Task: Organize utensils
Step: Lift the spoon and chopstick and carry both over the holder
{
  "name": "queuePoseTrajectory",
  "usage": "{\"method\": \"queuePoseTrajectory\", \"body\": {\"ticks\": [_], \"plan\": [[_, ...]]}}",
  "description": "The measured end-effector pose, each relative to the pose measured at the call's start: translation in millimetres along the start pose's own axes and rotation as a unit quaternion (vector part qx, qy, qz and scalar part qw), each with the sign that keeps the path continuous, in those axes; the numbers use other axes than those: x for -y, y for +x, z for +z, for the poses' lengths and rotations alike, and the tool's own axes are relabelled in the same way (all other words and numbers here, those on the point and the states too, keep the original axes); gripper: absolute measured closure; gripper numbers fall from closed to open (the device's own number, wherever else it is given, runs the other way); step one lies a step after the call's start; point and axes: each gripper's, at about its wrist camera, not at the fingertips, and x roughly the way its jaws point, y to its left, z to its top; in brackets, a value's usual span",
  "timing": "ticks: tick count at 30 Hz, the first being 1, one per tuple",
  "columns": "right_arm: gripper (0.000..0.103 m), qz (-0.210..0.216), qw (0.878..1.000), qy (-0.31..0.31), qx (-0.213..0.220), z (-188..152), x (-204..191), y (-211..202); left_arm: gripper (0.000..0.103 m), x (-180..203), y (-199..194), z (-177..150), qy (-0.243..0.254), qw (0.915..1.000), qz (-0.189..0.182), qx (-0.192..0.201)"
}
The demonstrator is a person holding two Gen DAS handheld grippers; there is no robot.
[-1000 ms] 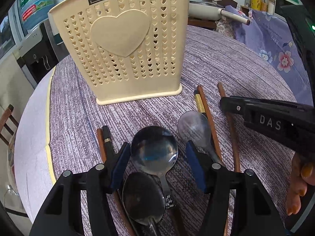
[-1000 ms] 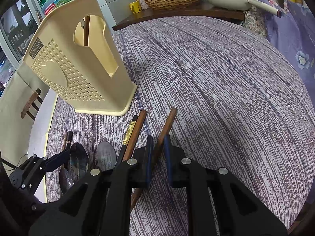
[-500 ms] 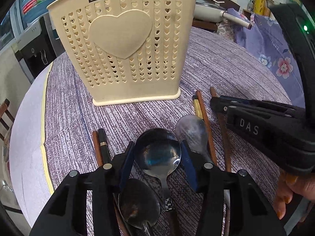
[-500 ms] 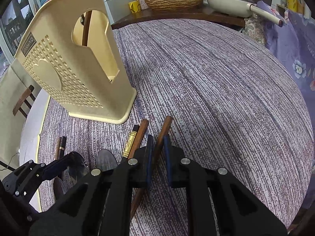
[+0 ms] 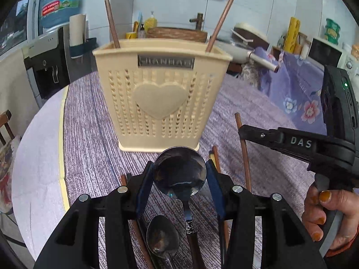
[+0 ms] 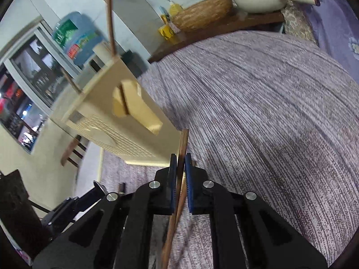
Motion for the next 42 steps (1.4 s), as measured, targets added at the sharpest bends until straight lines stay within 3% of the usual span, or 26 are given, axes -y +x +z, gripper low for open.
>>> {"method": "queuePoseTrajectory", "body": {"ticks": [6,15,33,42], "plan": [[0.095,0.04,0.997,-0.04,0.046,8,-21,-44,0.056,1,-26,12,-0.005,0.999,-0.016,0.041],[0.095,0.061,0.985,-0.131,0.091,8,-60,-101,0.057,1,-56,19,0.003,0.9966,-0.031,0.076],[0.095,0.094,0.975,-0.166,0.115,13,-85,-131,0.057,-8,-77,32,0.007,0.9948,-0.03,0.097],[0.096,0.101,0.963,-0.208,0.136,50,-122,-146,0.057,-21,-107,77,0.015,0.9905,-0.019,0.135]]}}
